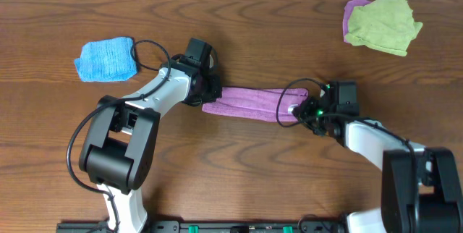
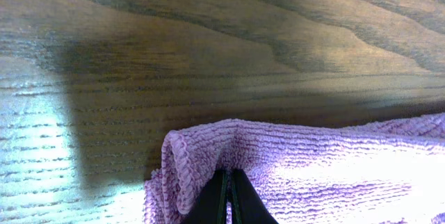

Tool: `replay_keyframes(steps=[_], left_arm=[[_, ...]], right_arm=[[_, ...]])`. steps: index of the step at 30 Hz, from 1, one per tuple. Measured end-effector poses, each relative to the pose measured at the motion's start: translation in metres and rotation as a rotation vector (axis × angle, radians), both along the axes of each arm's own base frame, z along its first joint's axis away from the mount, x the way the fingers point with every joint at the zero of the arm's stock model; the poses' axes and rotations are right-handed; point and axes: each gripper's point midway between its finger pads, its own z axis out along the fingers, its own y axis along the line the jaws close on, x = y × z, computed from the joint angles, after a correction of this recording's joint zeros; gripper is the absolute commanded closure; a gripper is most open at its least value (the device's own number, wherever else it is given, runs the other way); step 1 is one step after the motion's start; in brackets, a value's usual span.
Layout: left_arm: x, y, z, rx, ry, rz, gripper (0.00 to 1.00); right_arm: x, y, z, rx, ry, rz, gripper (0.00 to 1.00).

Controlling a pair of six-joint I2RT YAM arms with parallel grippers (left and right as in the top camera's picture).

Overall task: Fold the cloth
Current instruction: 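Grasp the folded strip's left end with left gripper, right end with right, then fold the strip's right end with the right gripper toward the left gripper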

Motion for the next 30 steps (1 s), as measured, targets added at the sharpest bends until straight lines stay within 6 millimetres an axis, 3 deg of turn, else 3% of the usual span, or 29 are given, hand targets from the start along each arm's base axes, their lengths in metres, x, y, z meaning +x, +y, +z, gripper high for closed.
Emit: replay_keyframes(steps=[8, 13, 22, 30], left_arm=[[0.0, 0.0, 0.0, -0.002, 0.002, -0.001, 0.94], [-0.001, -0.001, 0.0, -0.005, 0.003, -0.001, 0.94], [-0.001, -0.001, 0.0, -0.005, 0.005, -0.002, 0.94], [-0.001, -0.001, 0.0, -0.006, 0.004, -0.002, 0.94]], right_arm=[[0.008, 0.003, 0.04, -0.002, -0.126, 0.024, 0.99], [0.013, 0.009, 0.049, 0.005, -0.151, 0.042, 0.99], [0.029, 0.055, 0.084, 0.02, -0.251, 0.161, 0.99], [0.03, 0.084, 0.1, 0.034, -0.307, 0.227, 0.99]])
